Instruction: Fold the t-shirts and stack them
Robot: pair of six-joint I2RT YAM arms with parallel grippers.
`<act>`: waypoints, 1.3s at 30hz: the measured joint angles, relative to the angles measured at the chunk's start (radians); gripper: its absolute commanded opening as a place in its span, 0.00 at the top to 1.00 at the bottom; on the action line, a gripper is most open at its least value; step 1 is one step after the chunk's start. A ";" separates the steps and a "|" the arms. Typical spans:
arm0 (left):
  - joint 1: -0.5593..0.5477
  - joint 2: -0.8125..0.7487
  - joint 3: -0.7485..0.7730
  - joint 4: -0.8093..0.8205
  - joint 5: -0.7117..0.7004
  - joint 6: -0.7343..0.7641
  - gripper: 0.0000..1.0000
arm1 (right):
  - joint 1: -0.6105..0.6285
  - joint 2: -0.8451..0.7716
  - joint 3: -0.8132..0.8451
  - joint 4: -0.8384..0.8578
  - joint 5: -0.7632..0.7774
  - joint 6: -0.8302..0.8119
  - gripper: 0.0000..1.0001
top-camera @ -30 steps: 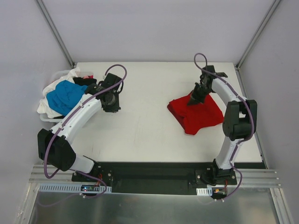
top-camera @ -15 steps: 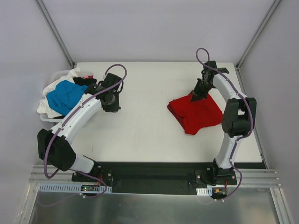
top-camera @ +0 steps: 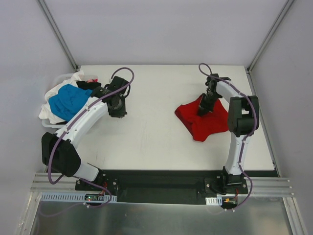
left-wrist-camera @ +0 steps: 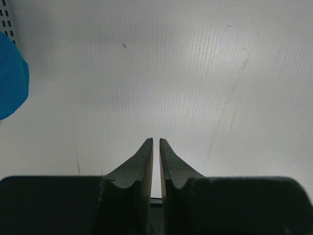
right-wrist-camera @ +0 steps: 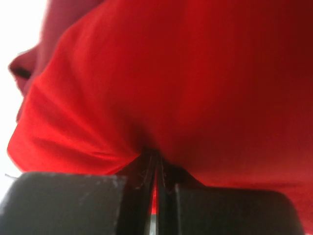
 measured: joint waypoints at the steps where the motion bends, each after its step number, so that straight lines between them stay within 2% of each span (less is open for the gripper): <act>1: 0.000 0.004 0.000 0.000 0.000 0.000 0.90 | 0.002 0.019 0.008 -0.005 -0.008 0.002 0.99; 13: 0.000 0.008 0.002 0.000 0.000 0.001 0.90 | -0.040 0.153 0.246 -0.048 -0.027 0.046 0.99; 27: 0.000 0.008 0.002 -0.001 0.000 0.001 0.89 | -0.235 0.153 0.294 -0.037 0.088 0.099 0.99; 39: 0.000 0.008 0.002 -0.001 0.000 0.001 0.89 | -0.291 0.131 0.251 -0.027 0.124 0.107 0.99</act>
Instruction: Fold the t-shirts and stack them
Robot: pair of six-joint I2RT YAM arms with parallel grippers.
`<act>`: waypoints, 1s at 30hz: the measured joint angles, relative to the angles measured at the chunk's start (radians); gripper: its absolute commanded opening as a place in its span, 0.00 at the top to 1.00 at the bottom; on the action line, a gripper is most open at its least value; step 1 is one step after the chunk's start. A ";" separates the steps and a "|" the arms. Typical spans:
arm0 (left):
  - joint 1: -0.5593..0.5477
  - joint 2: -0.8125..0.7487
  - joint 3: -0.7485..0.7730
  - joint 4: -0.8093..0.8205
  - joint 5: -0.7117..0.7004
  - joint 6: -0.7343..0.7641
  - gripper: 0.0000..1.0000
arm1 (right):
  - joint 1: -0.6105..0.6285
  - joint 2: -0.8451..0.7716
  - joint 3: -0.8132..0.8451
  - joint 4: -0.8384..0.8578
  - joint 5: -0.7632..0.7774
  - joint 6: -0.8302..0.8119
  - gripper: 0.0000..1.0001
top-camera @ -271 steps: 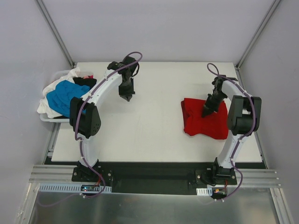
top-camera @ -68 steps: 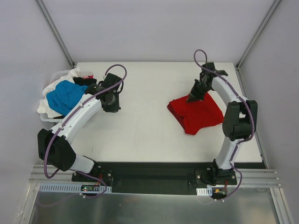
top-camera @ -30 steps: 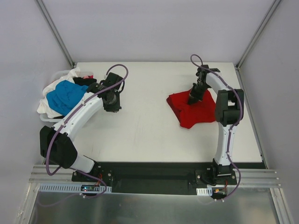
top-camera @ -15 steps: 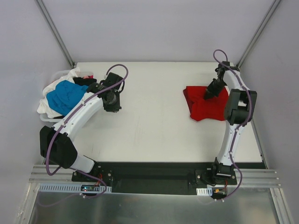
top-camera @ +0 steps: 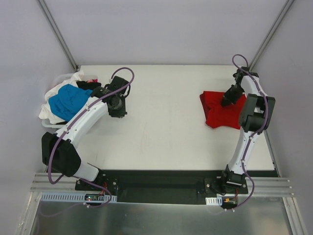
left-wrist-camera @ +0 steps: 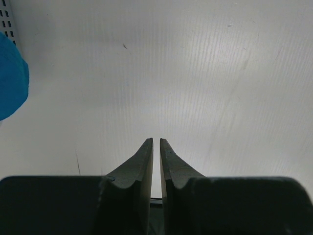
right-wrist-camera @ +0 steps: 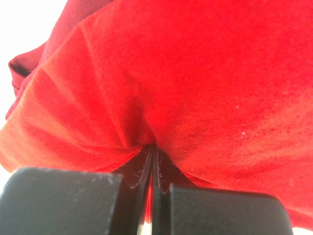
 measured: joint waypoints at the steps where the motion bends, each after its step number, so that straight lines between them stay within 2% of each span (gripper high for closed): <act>1: 0.000 0.000 0.000 0.000 0.000 0.000 0.89 | -0.006 -0.005 -0.007 0.000 0.000 -0.002 0.99; 12: 0.000 0.000 0.000 0.000 0.000 0.000 0.89 | -0.135 -0.051 -0.081 0.000 0.007 -0.039 0.99; 23: 0.000 0.000 0.000 0.000 0.000 0.000 0.89 | -0.169 -0.058 -0.093 0.000 0.009 -0.076 0.99; 24: 0.000 0.000 0.000 0.000 0.001 0.000 0.89 | -0.168 -0.058 -0.094 0.001 0.008 -0.078 0.66; 25: 0.000 0.000 0.000 0.000 0.001 0.000 0.89 | -0.166 -0.060 -0.094 0.001 0.008 -0.082 0.50; 26: 0.000 0.000 0.000 0.000 0.001 0.000 0.89 | -0.161 -0.065 -0.097 0.003 0.009 -0.083 0.28; 27: 0.000 0.000 0.000 0.000 0.000 0.000 0.89 | -0.152 -0.081 -0.108 0.008 0.013 -0.091 0.01; 30: 0.000 0.000 0.006 0.000 -0.001 -0.001 0.87 | -0.045 -0.254 -0.219 0.067 0.103 -0.154 0.00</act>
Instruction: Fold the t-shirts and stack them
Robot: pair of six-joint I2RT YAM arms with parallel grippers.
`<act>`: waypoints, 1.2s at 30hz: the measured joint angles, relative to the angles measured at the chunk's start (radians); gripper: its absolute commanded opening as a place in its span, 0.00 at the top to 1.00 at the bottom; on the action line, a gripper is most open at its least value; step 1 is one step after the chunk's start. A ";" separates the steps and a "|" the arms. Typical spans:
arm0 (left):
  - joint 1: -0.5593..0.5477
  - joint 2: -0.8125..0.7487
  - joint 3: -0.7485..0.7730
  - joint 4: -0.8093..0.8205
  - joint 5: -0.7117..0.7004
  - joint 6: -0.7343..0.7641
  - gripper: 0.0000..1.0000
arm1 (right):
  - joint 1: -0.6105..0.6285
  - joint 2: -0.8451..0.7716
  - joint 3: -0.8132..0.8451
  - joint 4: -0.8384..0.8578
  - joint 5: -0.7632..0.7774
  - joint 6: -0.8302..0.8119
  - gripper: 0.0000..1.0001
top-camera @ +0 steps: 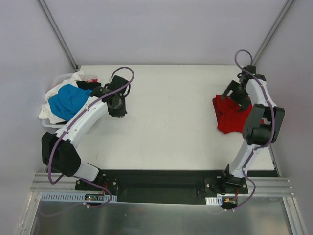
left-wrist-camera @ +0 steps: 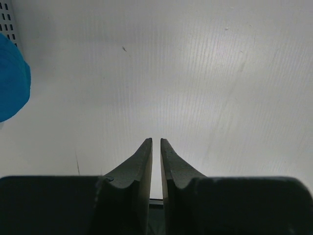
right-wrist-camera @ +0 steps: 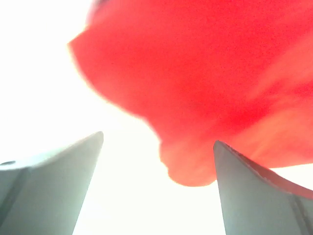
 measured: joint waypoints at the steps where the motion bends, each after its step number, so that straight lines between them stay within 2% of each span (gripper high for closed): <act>1: 0.000 0.000 0.003 0.000 -0.001 0.000 0.87 | 0.054 -0.072 -0.028 0.013 0.018 -0.015 0.00; 4: 0.000 0.000 0.015 0.000 -0.002 -0.001 0.86 | 0.297 -0.298 -0.060 0.068 0.026 -0.041 0.00; 6: 0.000 0.001 0.026 -0.001 -0.002 -0.001 0.86 | 0.442 -0.377 -0.041 0.089 0.016 -0.040 0.00; 8: 0.000 0.005 0.040 -0.001 -0.001 -0.001 0.84 | 0.518 -0.407 -0.064 0.102 0.010 -0.028 0.00; 17: 0.002 0.039 0.092 -0.008 0.031 -0.017 0.80 | 0.682 -0.324 -0.324 0.026 0.082 0.025 0.00; 23: 0.020 0.026 0.084 -0.012 0.127 -0.094 0.81 | 0.819 -0.463 -0.415 -0.011 0.165 0.029 0.00; 28: 0.026 -0.039 0.014 -0.029 0.137 -0.119 0.81 | 0.918 -0.599 -0.418 -0.063 0.275 0.051 0.00; 32: 0.026 -0.106 0.001 -0.082 0.098 -0.124 0.80 | 0.945 -0.672 -0.446 -0.098 0.333 0.062 0.00; 36: 0.026 -0.133 0.007 -0.130 0.064 -0.124 0.79 | 0.944 -0.659 -0.449 -0.108 0.343 0.051 0.00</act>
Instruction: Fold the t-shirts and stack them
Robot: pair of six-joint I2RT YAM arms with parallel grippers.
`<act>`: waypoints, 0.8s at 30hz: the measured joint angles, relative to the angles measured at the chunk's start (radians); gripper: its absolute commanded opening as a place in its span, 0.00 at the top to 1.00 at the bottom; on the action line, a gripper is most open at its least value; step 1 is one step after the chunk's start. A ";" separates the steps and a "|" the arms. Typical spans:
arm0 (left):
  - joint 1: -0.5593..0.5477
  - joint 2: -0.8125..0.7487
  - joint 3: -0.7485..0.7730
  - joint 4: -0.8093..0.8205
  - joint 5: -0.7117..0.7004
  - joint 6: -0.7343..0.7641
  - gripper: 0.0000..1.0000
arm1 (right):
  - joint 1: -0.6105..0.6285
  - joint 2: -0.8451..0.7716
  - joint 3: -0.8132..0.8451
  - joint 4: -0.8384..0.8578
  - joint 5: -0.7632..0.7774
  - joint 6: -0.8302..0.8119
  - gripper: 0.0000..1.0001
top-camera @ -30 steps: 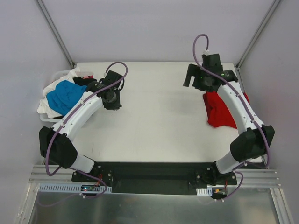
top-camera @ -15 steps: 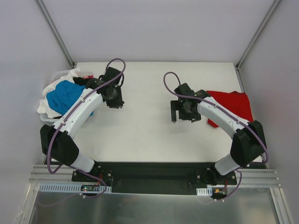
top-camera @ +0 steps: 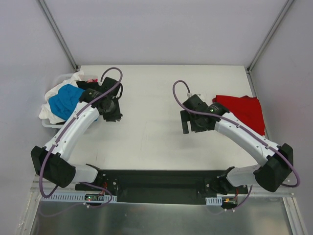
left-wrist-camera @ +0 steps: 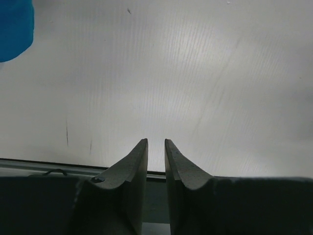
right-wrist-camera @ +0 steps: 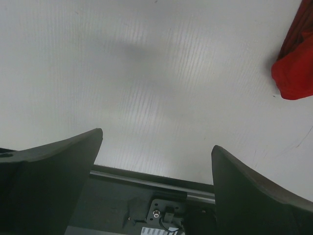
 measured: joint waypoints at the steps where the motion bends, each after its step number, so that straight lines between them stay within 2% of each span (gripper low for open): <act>1: 0.000 0.003 0.002 -0.009 -0.004 0.000 0.79 | 0.000 0.012 0.005 -0.005 -0.008 -0.006 0.00; 7: 0.000 0.058 0.071 -0.090 -0.010 -0.006 0.78 | 0.001 0.122 0.117 -0.040 -0.059 -0.040 0.00; 15: 0.000 0.068 0.129 -0.150 -0.015 -0.023 0.77 | 0.009 0.175 0.163 -0.066 -0.051 -0.058 0.00; 19: 0.000 -0.004 0.129 -0.155 -0.036 -0.036 0.75 | 0.017 0.165 0.163 -0.073 -0.048 -0.056 0.00; 24: 0.000 -0.172 0.106 -0.131 -0.052 -0.050 0.74 | 0.023 0.084 0.161 -0.072 -0.046 -0.053 0.00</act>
